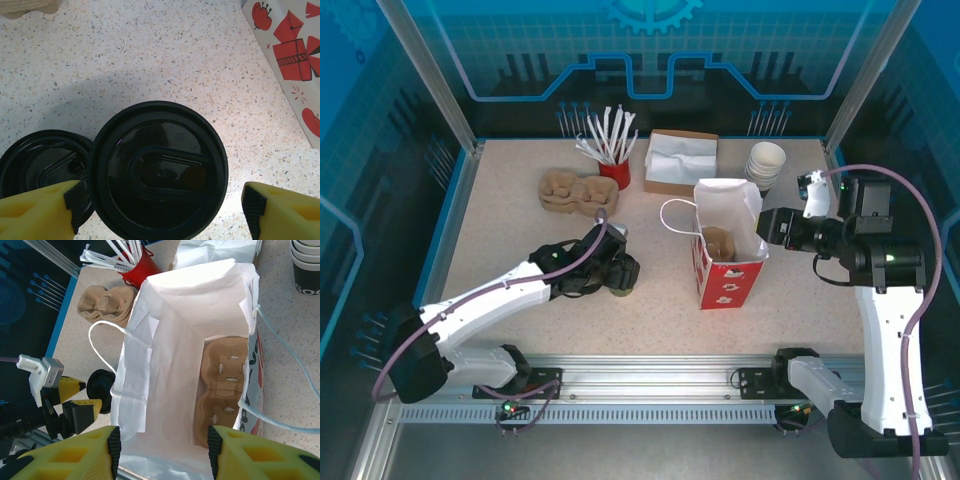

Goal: Pack the takeout coffee

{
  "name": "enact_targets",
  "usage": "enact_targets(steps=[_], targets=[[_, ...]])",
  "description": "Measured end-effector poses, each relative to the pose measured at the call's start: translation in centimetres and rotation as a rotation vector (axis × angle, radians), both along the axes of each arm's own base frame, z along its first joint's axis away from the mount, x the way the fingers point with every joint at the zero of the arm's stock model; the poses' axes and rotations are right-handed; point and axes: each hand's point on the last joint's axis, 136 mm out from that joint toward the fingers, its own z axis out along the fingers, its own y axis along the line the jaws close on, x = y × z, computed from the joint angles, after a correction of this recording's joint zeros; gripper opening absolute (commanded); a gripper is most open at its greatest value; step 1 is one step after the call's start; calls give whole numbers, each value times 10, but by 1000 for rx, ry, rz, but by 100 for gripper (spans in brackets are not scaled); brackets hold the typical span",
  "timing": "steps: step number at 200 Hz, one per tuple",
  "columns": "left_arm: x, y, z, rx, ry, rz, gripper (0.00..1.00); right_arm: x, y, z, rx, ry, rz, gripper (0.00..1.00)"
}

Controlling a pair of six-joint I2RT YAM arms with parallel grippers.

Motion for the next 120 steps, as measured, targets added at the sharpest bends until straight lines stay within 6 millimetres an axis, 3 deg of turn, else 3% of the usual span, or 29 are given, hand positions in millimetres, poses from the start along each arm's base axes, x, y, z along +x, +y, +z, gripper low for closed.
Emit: enact_targets(steps=[120], targets=[[6,-5,-13,33,7,-17,76,13,0,-9,-10,15,10,52]])
